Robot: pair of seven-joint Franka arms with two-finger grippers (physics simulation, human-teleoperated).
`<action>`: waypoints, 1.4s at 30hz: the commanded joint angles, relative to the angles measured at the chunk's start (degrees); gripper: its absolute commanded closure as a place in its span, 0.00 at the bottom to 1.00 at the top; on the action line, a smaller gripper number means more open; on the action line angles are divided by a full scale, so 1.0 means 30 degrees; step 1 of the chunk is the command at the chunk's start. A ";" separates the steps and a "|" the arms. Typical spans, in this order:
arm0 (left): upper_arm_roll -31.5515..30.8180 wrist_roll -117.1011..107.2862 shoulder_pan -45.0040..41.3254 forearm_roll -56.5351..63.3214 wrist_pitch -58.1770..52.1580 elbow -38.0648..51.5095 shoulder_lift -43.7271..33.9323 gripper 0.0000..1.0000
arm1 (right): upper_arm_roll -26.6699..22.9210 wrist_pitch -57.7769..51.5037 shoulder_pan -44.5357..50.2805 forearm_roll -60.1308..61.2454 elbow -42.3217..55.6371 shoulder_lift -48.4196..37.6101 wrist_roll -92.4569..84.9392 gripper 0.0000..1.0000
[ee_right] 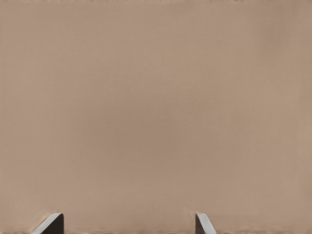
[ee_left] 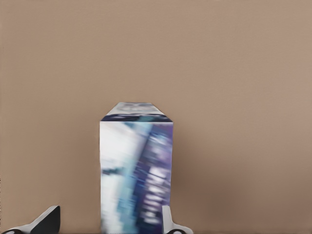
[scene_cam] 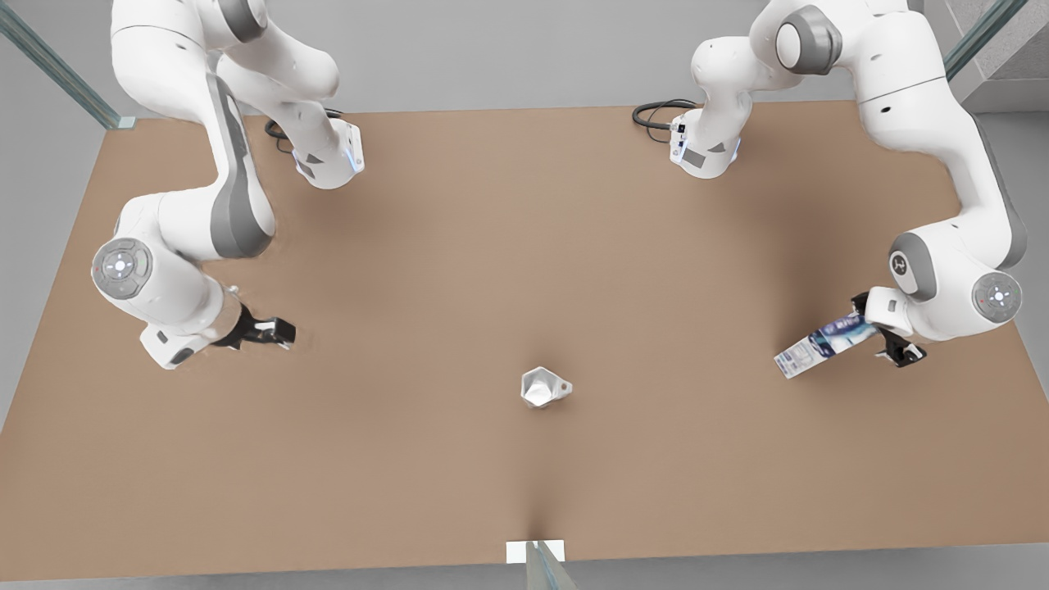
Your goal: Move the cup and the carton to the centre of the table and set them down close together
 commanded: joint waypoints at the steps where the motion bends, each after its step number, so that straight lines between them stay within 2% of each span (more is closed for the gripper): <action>1: 0.0001 0.0000 0.0002 -0.0017 0.0000 0.0000 0.0010 0.00 | -0.0652 -0.0288 0.0020 0.0012 0.0004 -0.0355 -0.1165 0.00; 2: 0.0030 0.0000 0.0002 -0.0017 0.0000 0.0000 -0.0020 0.00 | -0.1182 -0.0812 0.0049 0.0012 -0.0375 -0.1349 -0.1671 0.00; 4: 0.0323 0.0000 0.0031 -0.0017 0.0029 0.0030 0.0010 0.00 | -0.1065 -0.1254 -0.0538 0.0012 -0.2282 -0.3610 -0.1495 0.00; 8: 0.0645 0.0029 0.0060 -0.0017 -0.0556 -0.0029 0.0039 0.00 | -0.1007 -0.0874 -0.0363 0.0276 -0.2370 -0.3024 -0.1290 0.00; 16: 0.0909 0.0000 0.0031 -0.0193 -0.1260 -0.0088 0.0742 0.00 | -0.1007 -0.0464 -0.0332 0.0364 -0.0788 -0.1442 -0.1348 0.00; 19: 0.0909 0.0000 0.0031 -0.0573 -0.1172 -0.0088 0.1006 0.00 | -0.1036 -0.0435 -0.0362 -0.0339 0.1029 -0.1149 -0.1349 0.00; 22: 0.0792 0.0000 0.0031 -0.0954 -0.1113 -0.0088 0.1328 0.00 | -0.1036 -0.0435 -0.0449 -0.0048 0.1116 -0.0856 -0.1290 0.00; 24: 0.0792 0.0000 0.0031 -0.0954 -0.1113 -0.0088 0.1357 0.23 | -0.1153 -0.0464 -0.0596 0.0012 0.1379 -0.0856 -0.1319 0.00; 25: 0.0792 0.0000 0.0002 -0.0954 -0.1172 -0.0088 0.1357 0.30 | -0.1124 -0.0493 -0.0363 -0.0366 0.1380 -0.0855 -0.1349 0.00; 26: 0.0792 0.0000 0.0002 -0.0954 -0.1172 -0.0088 0.1357 0.32 | -0.1124 -0.0494 -0.0538 -0.0046 0.1380 -0.0797 -0.1319 0.00; 33: 0.0792 -0.0176 0.0002 -0.0984 -0.1641 -0.0029 0.1123 0.34 | -0.1183 -0.0728 -0.0479 0.0042 0.1791 -0.0358 -0.1319 0.00; 39: 0.0440 -0.3044 -0.1110 -0.1130 -0.4804 0.1289 0.0010 0.33 | -0.1183 -0.0669 -0.0479 0.0012 0.1820 -0.0328 -0.1319 0.00; 40: 0.0119 -0.5328 -0.2107 -0.1130 -0.5565 0.1289 -0.0576 0.33 | -0.1183 -0.0669 -0.0479 0.0012 0.1966 -0.0328 -0.1319 0.00; 42: -0.3040 -1.0566 -0.2137 -0.1335 -0.6913 0.1260 -0.1717 0.33 | -0.1183 -0.0669 -0.0479 0.0012 0.1966 -0.0328 -0.1319 0.00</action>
